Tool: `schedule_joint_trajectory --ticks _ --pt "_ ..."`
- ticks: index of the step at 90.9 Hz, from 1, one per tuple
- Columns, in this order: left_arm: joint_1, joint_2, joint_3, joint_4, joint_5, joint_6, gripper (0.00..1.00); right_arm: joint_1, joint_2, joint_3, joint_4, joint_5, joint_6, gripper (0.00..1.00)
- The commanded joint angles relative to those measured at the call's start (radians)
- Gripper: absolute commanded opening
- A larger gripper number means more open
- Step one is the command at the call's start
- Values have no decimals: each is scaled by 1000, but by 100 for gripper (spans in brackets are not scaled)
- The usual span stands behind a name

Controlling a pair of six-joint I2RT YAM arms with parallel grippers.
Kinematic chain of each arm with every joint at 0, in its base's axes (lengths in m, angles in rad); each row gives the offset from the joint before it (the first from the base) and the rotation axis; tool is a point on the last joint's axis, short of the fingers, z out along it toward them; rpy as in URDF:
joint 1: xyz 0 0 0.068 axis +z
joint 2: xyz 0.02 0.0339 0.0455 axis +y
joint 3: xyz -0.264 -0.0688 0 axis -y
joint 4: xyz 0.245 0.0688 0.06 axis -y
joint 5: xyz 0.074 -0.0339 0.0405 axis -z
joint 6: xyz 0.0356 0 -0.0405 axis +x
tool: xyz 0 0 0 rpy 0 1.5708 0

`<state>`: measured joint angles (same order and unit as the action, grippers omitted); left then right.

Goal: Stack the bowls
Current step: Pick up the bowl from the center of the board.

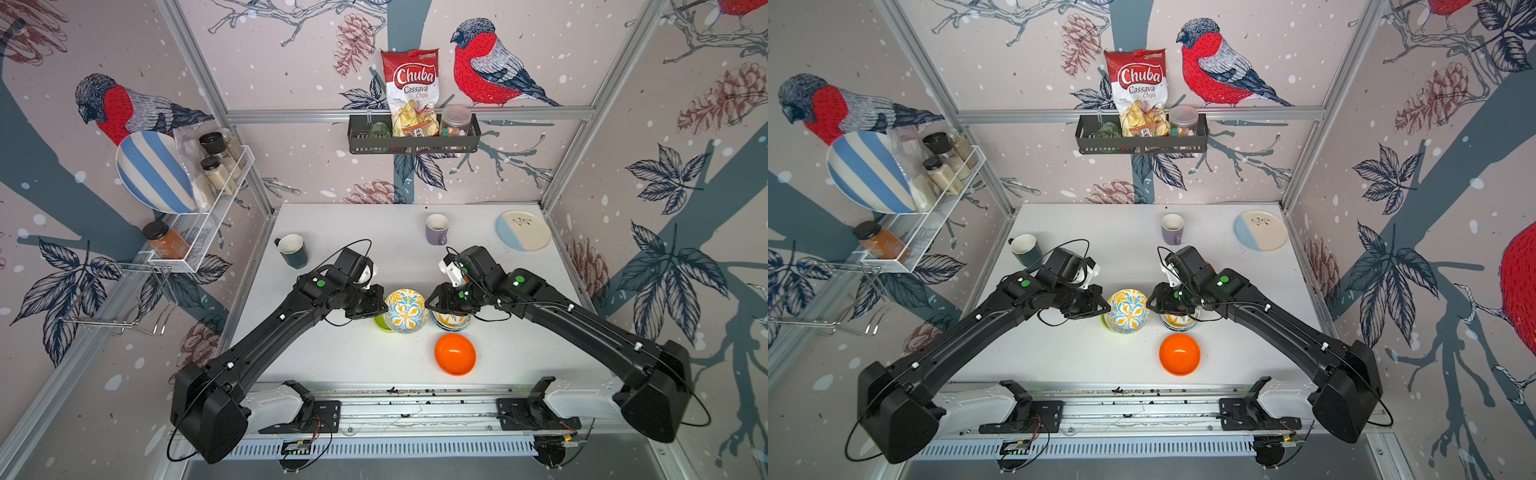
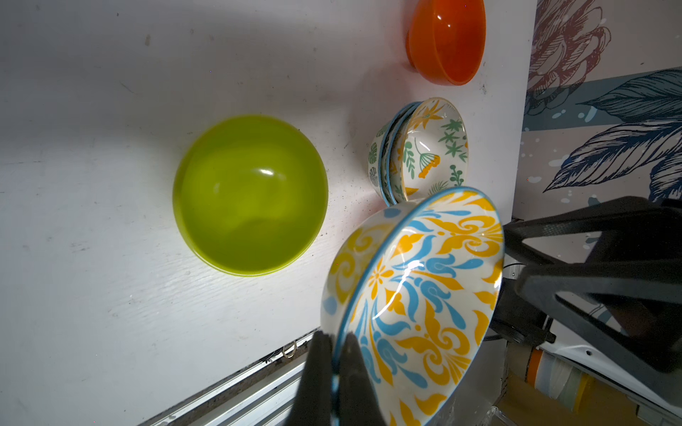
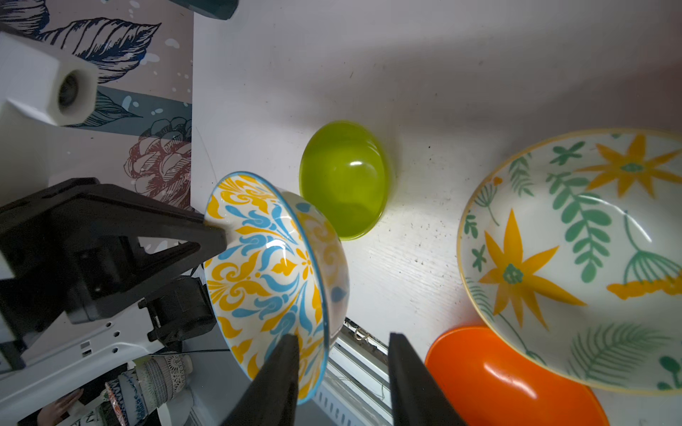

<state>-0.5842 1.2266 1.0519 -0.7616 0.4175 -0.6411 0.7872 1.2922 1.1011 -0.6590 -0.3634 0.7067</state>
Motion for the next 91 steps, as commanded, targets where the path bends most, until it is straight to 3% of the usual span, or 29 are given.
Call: schedule_joint_trajectory --ticks 1,15,56,73,74,77,81,91 --pt "-9 -2 12 42 26 -8 0 8 10 5 24 -9 12 34" --pt "-11 1 2 46 25 -6 0 21 25 1 35 -16 16 23" --pt "-12 -8 -10 48 28 -3 0 38 40 -13 56 -27 29 12" --pt "-12 -8 -12 45 20 1 0 36 39 -18 65 -27 36 0" --pt "-12 -9 -11 44 17 1 2 36 38 -19 66 -27 36 0" --pt "-12 -12 -7 37 1 5 29 35 37 -19 69 -27 38 0" --pt "-12 -28 3 14 -54 5 56 33 33 -21 76 -31 40 0" --pt "-7 -97 15 -19 -174 -4 88 20 30 -16 81 -51 41 0"
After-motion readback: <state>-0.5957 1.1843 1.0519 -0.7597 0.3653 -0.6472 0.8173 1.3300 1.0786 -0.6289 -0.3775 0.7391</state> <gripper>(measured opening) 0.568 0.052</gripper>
